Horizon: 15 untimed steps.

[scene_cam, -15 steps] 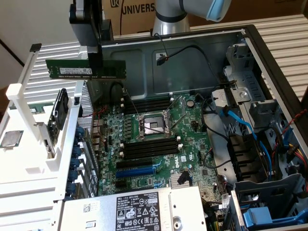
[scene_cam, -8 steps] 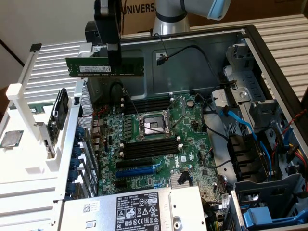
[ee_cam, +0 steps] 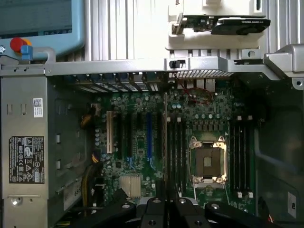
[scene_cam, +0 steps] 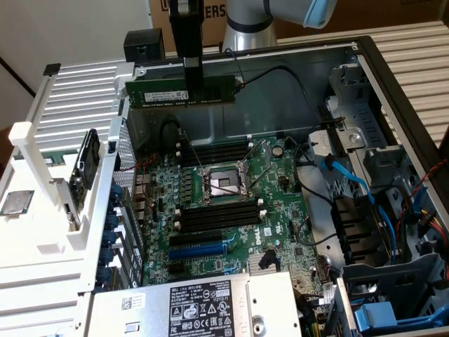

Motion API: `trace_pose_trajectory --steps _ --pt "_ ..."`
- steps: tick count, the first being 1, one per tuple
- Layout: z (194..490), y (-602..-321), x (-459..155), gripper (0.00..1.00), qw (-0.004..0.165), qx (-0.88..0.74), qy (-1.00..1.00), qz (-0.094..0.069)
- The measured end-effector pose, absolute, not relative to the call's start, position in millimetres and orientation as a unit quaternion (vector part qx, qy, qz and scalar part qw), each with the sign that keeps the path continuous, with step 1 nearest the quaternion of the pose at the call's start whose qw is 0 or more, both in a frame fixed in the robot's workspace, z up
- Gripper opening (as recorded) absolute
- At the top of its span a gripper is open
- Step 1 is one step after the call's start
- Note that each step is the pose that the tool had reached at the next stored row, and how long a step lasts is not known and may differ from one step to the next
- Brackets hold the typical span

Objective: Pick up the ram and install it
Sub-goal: 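Pick up the ram and move it above insertion slot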

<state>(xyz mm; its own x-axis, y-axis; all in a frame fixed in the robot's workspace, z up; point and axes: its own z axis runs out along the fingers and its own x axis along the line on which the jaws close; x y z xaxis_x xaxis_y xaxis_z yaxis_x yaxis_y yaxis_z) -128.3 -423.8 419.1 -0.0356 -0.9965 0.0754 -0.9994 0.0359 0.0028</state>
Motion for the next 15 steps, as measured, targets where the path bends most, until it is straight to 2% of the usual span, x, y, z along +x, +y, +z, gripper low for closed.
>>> trace_pose_trajectory --steps 4,10,15 --pt "418 -424 -117 0.12 0.022 0.694 -0.719 0.028" --pt "415 -435 -113 0.12 0.003 0.694 -0.720 0.009" --pt "411 -436 -113 0.12 0.004 0.695 -0.719 0.008"
